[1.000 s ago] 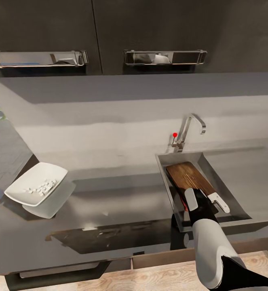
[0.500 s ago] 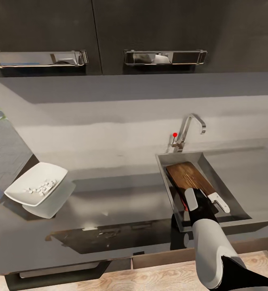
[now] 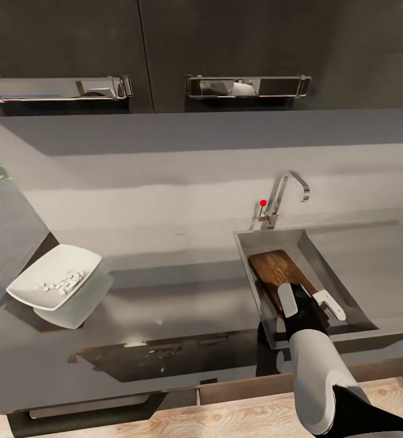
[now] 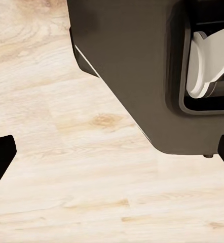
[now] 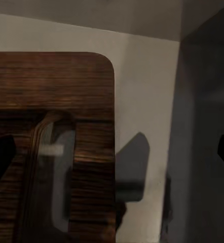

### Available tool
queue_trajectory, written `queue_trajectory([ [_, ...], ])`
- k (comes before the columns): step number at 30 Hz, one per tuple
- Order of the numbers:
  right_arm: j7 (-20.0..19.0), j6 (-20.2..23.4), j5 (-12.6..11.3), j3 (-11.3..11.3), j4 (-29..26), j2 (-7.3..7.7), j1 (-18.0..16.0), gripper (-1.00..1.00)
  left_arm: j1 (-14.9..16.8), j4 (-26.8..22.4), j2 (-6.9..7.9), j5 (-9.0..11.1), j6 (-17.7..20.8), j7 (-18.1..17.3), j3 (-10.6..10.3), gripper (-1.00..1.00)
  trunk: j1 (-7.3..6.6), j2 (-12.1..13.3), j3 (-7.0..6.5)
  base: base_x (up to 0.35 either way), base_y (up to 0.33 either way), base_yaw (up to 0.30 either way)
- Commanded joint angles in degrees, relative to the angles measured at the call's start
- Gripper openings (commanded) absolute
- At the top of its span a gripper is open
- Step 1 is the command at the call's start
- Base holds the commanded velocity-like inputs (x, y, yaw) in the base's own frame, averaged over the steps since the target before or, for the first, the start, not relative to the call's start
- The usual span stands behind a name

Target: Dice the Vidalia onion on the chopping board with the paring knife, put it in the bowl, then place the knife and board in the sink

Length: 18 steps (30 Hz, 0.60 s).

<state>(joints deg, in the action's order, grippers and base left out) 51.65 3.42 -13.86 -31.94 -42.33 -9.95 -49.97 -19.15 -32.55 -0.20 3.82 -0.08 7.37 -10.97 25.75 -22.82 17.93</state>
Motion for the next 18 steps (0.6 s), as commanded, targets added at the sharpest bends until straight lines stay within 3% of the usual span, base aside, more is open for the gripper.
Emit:
queue_trajectory([
  [1,0.11,0.38,-0.03,-0.12,-0.19,-0.05,-0.04,1.00,-0.01,-0.12,0.07,0.40,-0.01,0.46,-0.37,1.00,0.03,-0.10,0.09,0.000,0.000,0.000],
  [6,-0.10,0.57,0.09,1.53,-1.15,-0.05,-0.04,1.00,-0.01,-0.02,0.11,0.40,-0.01,0.46,-0.37,1.00,0.03,-0.10,0.09,0.000,0.000,0.000],
  [7,-0.11,0.62,0.18,3.09,-1.79,-0.05,-0.04,1.00,-0.01,0.11,0.17,0.40,-0.01,0.46,-0.37,1.00,0.03,-0.10,0.09,0.000,0.000,0.000],
  [9,-0.11,1.09,0.21,8.71,-4.93,-0.05,-0.04,1.00,-0.01,0.39,0.21,0.36,-0.01,0.46,-0.37,1.00,0.03,-0.10,0.09,0.000,0.000,0.000],
  [11,-0.08,2.33,0.12,11.90,-7.15,-0.05,-0.04,1.00,-0.03,0.49,0.20,0.35,-0.01,0.46,-0.37,1.00,0.03,-0.10,0.09,0.000,0.000,0.000],
  [18,-0.13,11.91,0.01,15.60,-12.46,-0.05,-0.04,1.00,-0.02,0.55,0.25,0.35,-0.01,0.46,-0.37,1.00,0.03,-0.10,0.09,0.000,0.000,0.000],
])
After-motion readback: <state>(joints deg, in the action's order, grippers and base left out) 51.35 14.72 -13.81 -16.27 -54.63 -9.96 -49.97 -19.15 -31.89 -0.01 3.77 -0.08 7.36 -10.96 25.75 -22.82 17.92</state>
